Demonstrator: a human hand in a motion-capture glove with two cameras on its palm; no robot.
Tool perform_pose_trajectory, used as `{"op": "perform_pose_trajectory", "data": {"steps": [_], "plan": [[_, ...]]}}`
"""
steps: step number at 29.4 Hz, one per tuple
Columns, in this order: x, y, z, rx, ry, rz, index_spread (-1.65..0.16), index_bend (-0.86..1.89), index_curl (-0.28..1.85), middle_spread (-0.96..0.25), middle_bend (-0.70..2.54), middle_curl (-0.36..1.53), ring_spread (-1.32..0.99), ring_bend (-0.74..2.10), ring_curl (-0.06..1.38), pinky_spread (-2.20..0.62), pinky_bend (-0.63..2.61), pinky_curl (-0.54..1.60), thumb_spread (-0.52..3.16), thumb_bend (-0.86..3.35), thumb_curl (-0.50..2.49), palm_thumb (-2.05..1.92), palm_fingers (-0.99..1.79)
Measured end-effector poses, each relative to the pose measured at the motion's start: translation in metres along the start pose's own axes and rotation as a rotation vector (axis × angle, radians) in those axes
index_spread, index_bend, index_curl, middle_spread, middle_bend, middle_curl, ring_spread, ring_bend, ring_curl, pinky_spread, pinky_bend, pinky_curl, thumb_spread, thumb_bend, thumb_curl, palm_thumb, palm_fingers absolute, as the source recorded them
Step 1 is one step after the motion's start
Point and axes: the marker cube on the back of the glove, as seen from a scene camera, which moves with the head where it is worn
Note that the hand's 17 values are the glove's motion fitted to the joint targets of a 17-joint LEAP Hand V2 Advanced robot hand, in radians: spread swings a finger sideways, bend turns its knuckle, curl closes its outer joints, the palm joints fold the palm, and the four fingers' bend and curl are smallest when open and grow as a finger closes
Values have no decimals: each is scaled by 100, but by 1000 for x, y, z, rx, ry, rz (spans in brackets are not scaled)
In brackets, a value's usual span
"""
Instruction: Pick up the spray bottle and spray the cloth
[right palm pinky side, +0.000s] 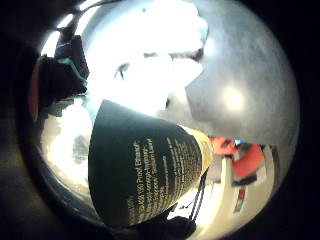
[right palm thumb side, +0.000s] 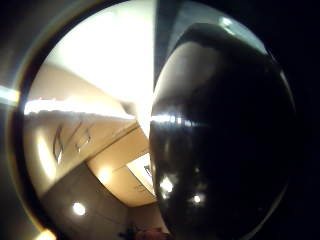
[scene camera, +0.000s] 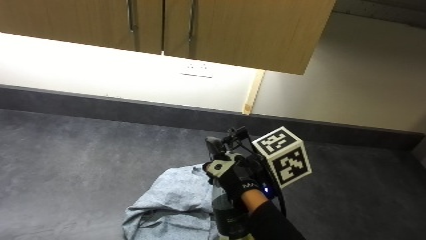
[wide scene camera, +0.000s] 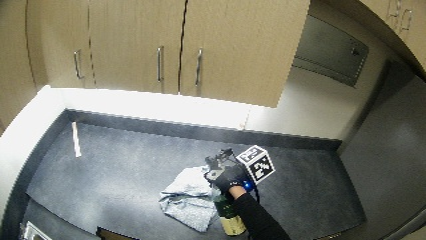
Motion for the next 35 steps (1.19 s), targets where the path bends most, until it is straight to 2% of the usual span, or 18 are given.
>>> {"op": "perform_pose_trajectory", "data": {"steps": [4, 9, 20, 35], "plan": [[-8, 21, -3, 199, -48, -238, -16, 26, 64, -3, 34, 58, -6, 30, 54, 4, 19, 40, 58, -2, 75, 122, 114], [-12, 28, -9, 303, -169, -412, -16, 26, 65, -3, 35, 59, -6, 29, 53, 3, 18, 40, 57, -2, 76, 121, 113], [-9, 29, -10, 364, -217, -419, -16, 26, 65, -3, 37, 59, -7, 28, 54, 2, 19, 41, 57, -2, 76, 121, 113], [-40, 27, 40, 292, -214, -514, -17, 26, 66, -3, 36, 59, -8, 28, 54, 1, 19, 41, 56, -2, 77, 121, 113]]}}
